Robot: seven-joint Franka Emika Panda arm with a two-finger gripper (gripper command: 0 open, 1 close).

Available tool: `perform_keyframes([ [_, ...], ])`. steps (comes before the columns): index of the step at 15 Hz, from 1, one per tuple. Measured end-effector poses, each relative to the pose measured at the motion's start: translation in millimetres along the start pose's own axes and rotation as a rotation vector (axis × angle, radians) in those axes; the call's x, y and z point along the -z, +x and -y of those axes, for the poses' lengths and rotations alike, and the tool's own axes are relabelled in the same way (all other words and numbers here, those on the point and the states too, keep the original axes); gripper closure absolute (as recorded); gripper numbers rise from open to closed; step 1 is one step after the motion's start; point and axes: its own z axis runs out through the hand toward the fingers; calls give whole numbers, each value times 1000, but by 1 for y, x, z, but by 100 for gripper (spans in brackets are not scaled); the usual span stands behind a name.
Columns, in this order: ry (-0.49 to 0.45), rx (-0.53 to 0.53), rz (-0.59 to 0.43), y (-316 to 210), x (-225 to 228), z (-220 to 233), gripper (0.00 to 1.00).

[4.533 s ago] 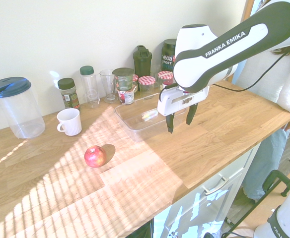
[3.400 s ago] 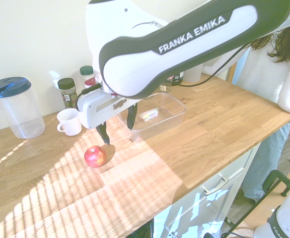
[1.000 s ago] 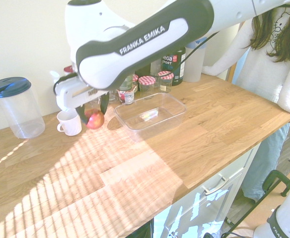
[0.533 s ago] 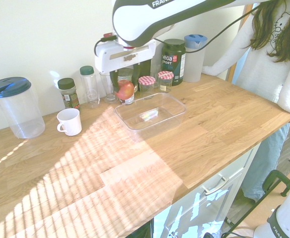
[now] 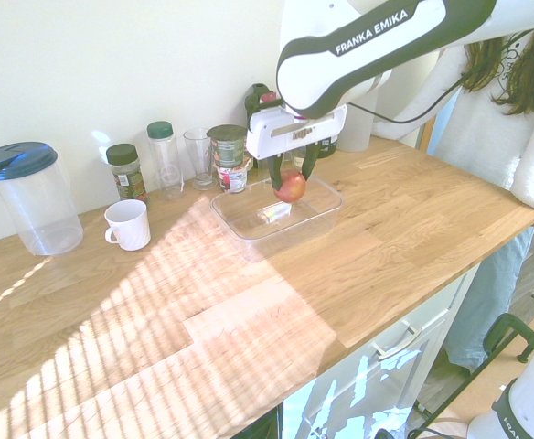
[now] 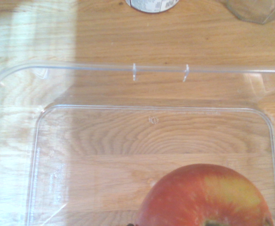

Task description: Put the apple into the container

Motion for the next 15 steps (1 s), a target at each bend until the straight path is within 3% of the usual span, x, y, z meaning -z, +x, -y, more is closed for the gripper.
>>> perform_keyframes([
  [5,-12,-4,9,0,-39,-6,100],
  [6,-19,-4,8,0,-44,-6,0],
  [15,-29,-11,7,-2,-49,-3,0],
])
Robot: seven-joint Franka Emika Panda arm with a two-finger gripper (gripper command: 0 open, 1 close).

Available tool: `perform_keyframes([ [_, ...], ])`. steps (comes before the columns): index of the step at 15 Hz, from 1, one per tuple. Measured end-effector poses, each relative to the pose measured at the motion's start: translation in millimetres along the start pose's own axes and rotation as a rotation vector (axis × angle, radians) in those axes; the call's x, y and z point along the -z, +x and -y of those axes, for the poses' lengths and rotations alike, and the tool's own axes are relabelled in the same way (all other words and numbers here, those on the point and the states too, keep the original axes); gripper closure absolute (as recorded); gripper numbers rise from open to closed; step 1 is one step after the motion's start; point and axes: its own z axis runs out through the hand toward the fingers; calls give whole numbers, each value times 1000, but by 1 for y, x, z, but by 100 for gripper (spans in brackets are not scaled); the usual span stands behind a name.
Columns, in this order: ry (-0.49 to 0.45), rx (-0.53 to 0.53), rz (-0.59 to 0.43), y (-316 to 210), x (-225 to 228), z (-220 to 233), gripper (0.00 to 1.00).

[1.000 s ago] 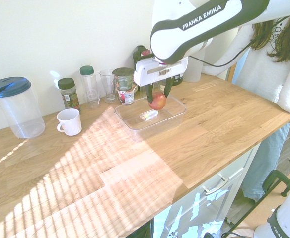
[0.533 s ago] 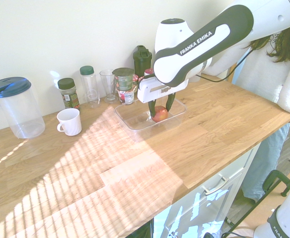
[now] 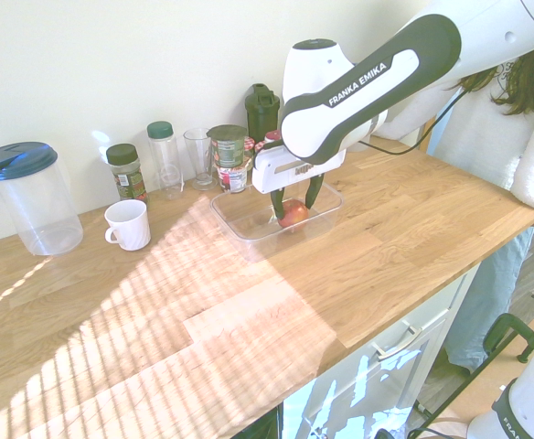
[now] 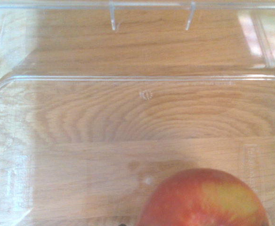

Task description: Put the apple into the container

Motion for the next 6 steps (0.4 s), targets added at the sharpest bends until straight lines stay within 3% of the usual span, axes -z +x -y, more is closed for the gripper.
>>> perform_keyframes([
  [3,10,5,-9,0,10,6,0],
  [6,13,11,-50,-3,67,21,0],
])
